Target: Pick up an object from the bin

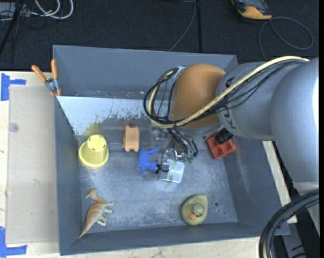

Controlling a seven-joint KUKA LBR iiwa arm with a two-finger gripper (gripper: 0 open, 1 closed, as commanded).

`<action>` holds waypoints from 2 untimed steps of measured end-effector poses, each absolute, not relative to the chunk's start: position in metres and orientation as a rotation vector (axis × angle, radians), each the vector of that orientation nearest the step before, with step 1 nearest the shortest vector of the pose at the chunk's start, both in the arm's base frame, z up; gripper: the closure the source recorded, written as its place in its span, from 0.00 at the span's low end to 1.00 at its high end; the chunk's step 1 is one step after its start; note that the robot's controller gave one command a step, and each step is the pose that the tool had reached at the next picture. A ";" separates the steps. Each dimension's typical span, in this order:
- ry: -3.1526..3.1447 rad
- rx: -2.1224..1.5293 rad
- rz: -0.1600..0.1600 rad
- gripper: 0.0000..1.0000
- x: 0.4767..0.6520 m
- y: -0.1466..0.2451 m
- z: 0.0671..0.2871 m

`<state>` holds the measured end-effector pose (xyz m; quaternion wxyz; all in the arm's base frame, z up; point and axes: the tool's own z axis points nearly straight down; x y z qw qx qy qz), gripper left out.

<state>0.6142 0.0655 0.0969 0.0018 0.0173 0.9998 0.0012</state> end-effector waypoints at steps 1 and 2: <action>3.114 0.095 0.009 1.00 0.602 0.053 0.076; 3.114 0.095 0.009 1.00 0.602 0.053 0.076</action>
Offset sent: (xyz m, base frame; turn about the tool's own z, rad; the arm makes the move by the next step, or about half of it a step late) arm 0.0000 0.0000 0.0000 0.0000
